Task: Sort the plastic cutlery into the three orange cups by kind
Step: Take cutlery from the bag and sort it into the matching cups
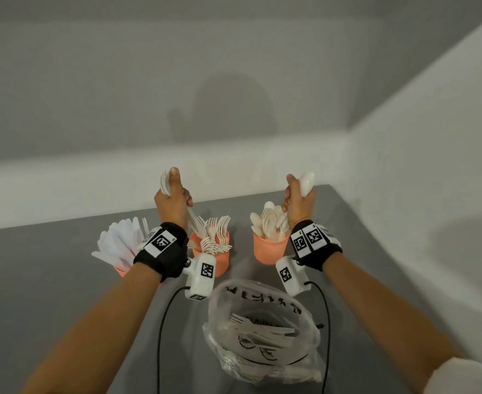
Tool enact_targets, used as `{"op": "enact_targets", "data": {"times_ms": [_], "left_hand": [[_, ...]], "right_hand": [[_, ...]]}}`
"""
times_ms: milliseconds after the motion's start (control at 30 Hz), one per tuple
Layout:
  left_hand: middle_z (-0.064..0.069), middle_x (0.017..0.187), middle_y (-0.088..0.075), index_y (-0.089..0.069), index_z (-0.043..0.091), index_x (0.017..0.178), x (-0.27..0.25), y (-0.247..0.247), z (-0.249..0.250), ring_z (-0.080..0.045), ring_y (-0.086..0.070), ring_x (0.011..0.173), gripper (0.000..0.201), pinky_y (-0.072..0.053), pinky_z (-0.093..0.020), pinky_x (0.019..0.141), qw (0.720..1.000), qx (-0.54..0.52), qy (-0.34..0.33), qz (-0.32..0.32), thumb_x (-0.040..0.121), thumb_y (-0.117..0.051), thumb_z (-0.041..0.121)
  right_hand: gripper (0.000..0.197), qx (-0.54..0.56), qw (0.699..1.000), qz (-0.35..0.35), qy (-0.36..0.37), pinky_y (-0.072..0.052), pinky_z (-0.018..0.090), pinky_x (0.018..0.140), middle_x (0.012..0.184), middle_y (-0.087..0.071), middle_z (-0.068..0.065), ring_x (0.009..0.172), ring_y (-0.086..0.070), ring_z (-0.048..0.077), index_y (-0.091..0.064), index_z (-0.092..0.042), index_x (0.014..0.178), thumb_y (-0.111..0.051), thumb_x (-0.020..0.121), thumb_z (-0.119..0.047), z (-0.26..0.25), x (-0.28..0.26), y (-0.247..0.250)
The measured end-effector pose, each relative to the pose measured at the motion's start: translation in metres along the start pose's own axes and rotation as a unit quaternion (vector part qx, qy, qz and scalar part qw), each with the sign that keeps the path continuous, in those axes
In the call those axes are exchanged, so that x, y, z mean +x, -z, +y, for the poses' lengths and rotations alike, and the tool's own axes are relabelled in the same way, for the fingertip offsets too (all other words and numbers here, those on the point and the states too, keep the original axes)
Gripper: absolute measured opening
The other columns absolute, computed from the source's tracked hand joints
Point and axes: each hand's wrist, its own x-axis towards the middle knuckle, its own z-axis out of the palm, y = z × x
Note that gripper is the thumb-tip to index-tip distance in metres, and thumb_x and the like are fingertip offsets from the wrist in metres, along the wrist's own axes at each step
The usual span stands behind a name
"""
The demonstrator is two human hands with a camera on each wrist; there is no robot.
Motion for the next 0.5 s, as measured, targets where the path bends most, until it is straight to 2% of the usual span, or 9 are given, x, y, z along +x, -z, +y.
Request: {"op": "enact_targets", "data": {"times_ms": [133, 200, 333, 367, 433, 467, 500], "left_hand": [[0.009, 0.034, -0.041, -0.039, 0.017, 0.055, 0.007, 0.001, -0.022, -0.004, -0.039, 0.036, 0.047, -0.039, -0.024, 0.051, 0.999, 0.033, 0.0, -0.003, 0.094, -0.045, 0.043], [0.007, 0.034, -0.042, -0.04, 0.017, 0.054, 0.009, 0.001, -0.031, -0.004, -0.04, 0.036, 0.048, -0.04, -0.019, 0.048, 0.999, 0.053, -0.001, -0.007, 0.094, -0.044, 0.042], [0.003, 0.042, -0.044, -0.042, 0.015, 0.054, 0.008, 0.001, -0.05, -0.002, -0.041, 0.036, 0.048, -0.039, -0.013, 0.044, 0.997, 0.081, 0.003, -0.018, 0.095, -0.046, 0.04], [0.001, 0.045, -0.045, -0.044, 0.015, 0.055, 0.008, 0.001, -0.055, -0.002, -0.042, 0.037, 0.046, -0.04, -0.014, 0.045, 0.995, 0.095, -0.002, -0.024, 0.095, -0.046, 0.038], [-0.002, 0.051, -0.048, -0.05, 0.017, 0.065, 0.005, 0.003, -0.066, -0.001, -0.046, 0.038, 0.034, -0.043, -0.018, 0.049, 0.992, 0.121, -0.008, -0.043, 0.096, -0.046, 0.03], [-0.004, 0.055, -0.049, -0.05, 0.018, 0.072, 0.004, 0.003, -0.07, -0.001, -0.048, 0.039, 0.025, -0.045, -0.021, 0.052, 0.991, 0.121, -0.006, -0.05, 0.097, -0.046, 0.023], [-0.005, 0.058, -0.049, -0.05, 0.018, 0.079, 0.002, 0.004, -0.074, -0.002, -0.05, 0.041, 0.018, -0.046, -0.025, 0.055, 0.991, 0.119, -0.006, -0.054, 0.096, -0.046, 0.015]], "right_hand": [[0.039, -0.033, 0.999, 0.012, -0.012, -0.034, 0.017, 0.039, 0.037, -0.037, -0.009, 0.031, -0.036, 0.006, -0.038, -0.011, 0.056, -0.059, 0.087, -0.021, 0.023, 0.007, 0.005], [0.04, -0.056, 0.998, 0.014, -0.016, -0.037, 0.017, 0.043, 0.034, -0.037, -0.01, 0.032, -0.038, 0.005, -0.038, -0.011, 0.055, -0.059, 0.088, -0.023, 0.033, 0.011, 0.006], [0.039, -0.098, 0.994, 0.017, -0.037, -0.044, 0.024, 0.054, 0.032, -0.04, -0.01, 0.037, -0.043, 0.01, -0.04, -0.011, 0.051, -0.057, 0.083, -0.025, 0.042, 0.012, 0.008], [0.037, -0.118, 0.992, 0.008, -0.049, -0.046, 0.025, 0.057, 0.031, -0.044, -0.01, 0.039, -0.047, 0.01, -0.046, -0.011, 0.052, -0.056, 0.085, -0.023, 0.044, 0.01, 0.009], [0.026, -0.124, 0.991, -0.022, -0.055, -0.046, 0.016, 0.053, 0.033, -0.05, -0.012, 0.039, -0.053, 0.005, -0.055, -0.01, 0.064, -0.053, 0.089, -0.015, 0.047, 0.005, 0.012], [0.019, -0.137, 0.989, -0.025, -0.037, -0.048, 0.016, 0.054, 0.039, -0.054, -0.012, 0.042, -0.056, 0.002, -0.058, -0.013, 0.07, -0.053, 0.089, -0.013, 0.051, 0.003, 0.014], [0.014, -0.168, 0.985, -0.022, -0.004, -0.05, 0.021, 0.06, 0.049, -0.059, -0.01, 0.051, -0.06, 0.004, -0.06, -0.02, 0.076, -0.054, 0.087, -0.013, 0.056, 0.003, 0.015]]}}
